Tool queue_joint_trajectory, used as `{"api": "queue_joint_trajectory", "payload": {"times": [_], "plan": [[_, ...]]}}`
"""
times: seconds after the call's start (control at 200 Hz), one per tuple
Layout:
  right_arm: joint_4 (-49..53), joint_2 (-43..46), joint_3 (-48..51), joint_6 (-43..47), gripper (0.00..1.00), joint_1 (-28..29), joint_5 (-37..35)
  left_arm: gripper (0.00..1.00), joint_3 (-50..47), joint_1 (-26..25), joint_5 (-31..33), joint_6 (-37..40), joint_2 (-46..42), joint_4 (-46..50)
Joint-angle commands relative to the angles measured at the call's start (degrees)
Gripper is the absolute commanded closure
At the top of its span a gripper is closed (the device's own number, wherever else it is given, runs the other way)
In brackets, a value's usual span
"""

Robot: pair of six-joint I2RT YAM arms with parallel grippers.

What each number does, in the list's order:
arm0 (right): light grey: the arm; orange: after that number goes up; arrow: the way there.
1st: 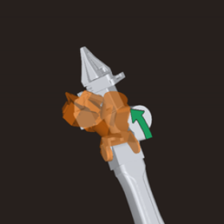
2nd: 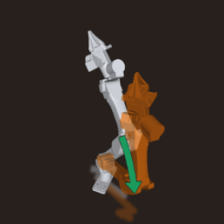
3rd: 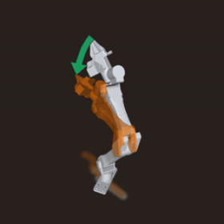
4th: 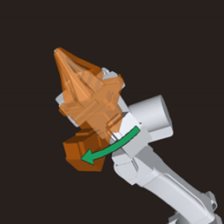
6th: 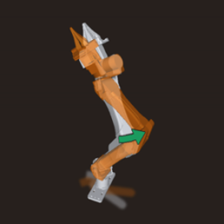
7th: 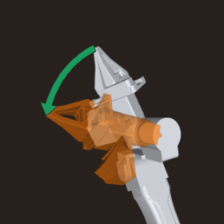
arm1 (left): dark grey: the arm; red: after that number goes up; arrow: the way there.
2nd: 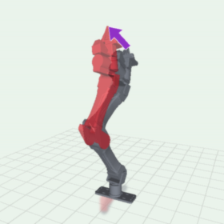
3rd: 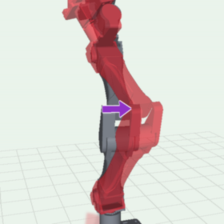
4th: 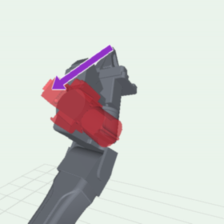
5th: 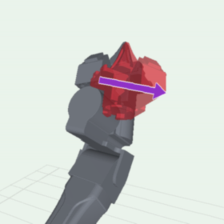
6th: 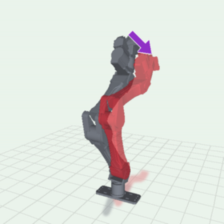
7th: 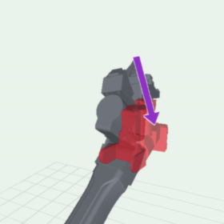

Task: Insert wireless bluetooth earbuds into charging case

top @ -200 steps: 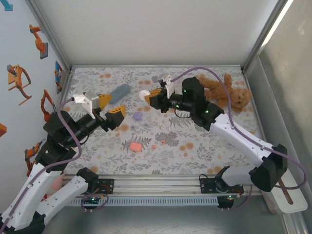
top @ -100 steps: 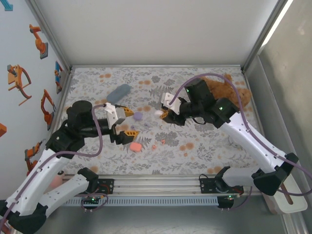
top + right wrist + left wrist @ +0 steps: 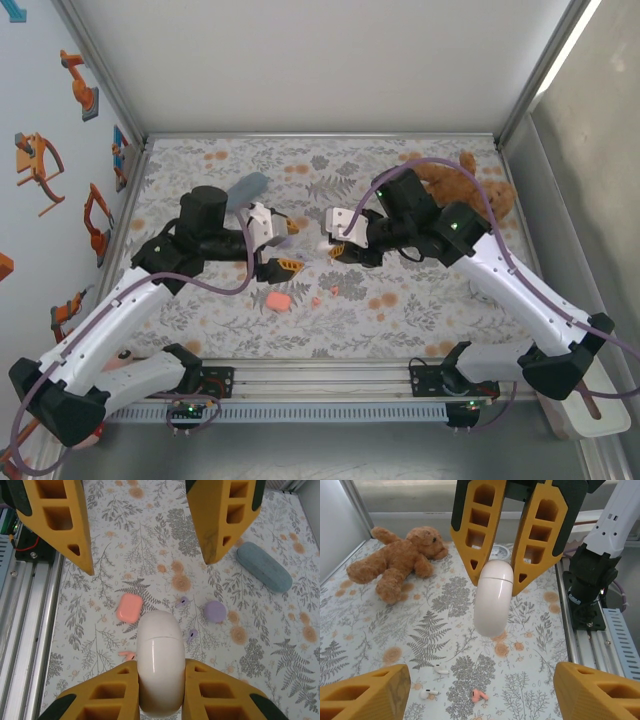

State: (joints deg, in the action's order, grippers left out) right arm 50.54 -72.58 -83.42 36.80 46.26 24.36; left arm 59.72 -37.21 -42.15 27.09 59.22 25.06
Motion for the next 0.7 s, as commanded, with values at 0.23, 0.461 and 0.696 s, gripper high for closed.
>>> {"api": "queue_joint_trajectory", "payload": {"times": [0.23,0.461,0.696], "plan": [[-0.41,0.08,-2.84,0.86,0.94,1.71,-1.23,0.35,3.35,-3.46,-1.54,3.92,3.24,-2.25],[-0.25,-0.94,-3.43,0.82,0.94,2.14,-2.25,0.42,4.09,-5.05,-0.80,4.49,4.69,-2.27],[-0.18,-1.42,-3.63,0.56,0.94,2.42,-2.57,0.48,4.67,-5.86,-0.32,4.75,5.80,-2.38]]}}
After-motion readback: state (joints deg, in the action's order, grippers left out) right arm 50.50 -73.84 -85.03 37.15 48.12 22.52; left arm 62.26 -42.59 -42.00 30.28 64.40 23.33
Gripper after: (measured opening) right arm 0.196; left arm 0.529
